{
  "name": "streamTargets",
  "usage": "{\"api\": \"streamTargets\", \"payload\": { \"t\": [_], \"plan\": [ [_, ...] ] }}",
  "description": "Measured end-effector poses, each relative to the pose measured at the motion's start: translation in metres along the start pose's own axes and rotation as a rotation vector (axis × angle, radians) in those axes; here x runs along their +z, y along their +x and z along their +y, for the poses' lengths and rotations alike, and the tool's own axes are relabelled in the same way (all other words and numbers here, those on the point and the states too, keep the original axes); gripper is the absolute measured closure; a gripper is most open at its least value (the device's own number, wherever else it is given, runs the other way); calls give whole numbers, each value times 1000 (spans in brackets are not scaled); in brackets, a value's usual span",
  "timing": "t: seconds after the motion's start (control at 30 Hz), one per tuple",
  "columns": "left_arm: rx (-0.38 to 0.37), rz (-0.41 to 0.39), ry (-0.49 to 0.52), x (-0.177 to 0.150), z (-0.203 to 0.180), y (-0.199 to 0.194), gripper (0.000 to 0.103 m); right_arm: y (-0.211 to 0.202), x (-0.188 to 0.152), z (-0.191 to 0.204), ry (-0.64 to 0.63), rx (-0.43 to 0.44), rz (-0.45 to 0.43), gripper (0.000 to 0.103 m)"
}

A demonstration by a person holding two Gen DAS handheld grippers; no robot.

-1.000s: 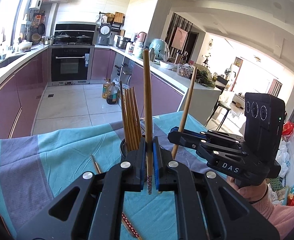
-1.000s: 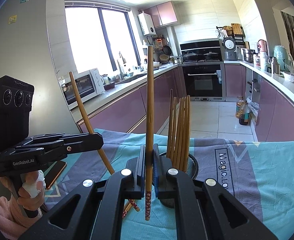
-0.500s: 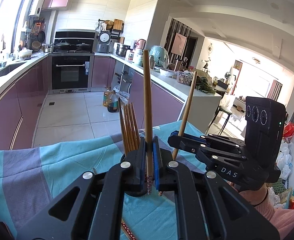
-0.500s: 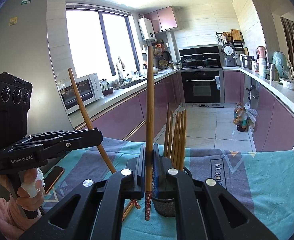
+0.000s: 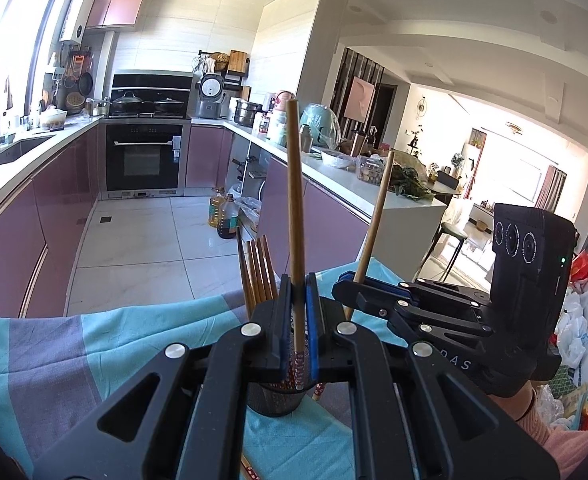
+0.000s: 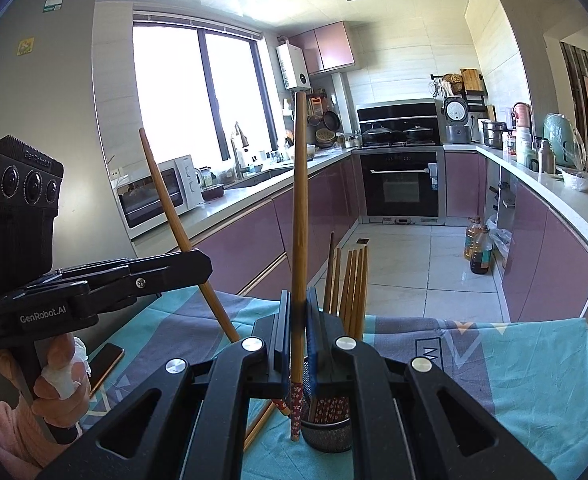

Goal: Organize utensils
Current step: 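Carry both upright chopsticks over the mesh holder and lower them in, then open both grippers to release the chopsticks into the holder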

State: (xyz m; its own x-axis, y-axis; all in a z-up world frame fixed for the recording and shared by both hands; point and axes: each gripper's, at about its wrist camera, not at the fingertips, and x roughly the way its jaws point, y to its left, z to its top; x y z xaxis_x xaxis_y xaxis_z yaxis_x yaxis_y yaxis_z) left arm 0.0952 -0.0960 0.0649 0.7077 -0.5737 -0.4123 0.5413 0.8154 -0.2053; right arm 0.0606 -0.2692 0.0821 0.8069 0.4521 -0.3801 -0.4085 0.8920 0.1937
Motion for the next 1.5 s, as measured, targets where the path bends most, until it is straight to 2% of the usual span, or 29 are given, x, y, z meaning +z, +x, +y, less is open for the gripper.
{"api": "streamTargets", "payload": {
  "t": [0.57,1.2,1.5],
  "plan": [
    [29,12,1,-9,-12,2,96,22,3,-9,31,-50,4,97],
    [38,94,10,-15,-23,18,96,42,-6,-15,36,-76,56,97],
    [31,150,12,-17,-12,25,96,49,-16,-16,27,-75,107,97]
  ]
}}
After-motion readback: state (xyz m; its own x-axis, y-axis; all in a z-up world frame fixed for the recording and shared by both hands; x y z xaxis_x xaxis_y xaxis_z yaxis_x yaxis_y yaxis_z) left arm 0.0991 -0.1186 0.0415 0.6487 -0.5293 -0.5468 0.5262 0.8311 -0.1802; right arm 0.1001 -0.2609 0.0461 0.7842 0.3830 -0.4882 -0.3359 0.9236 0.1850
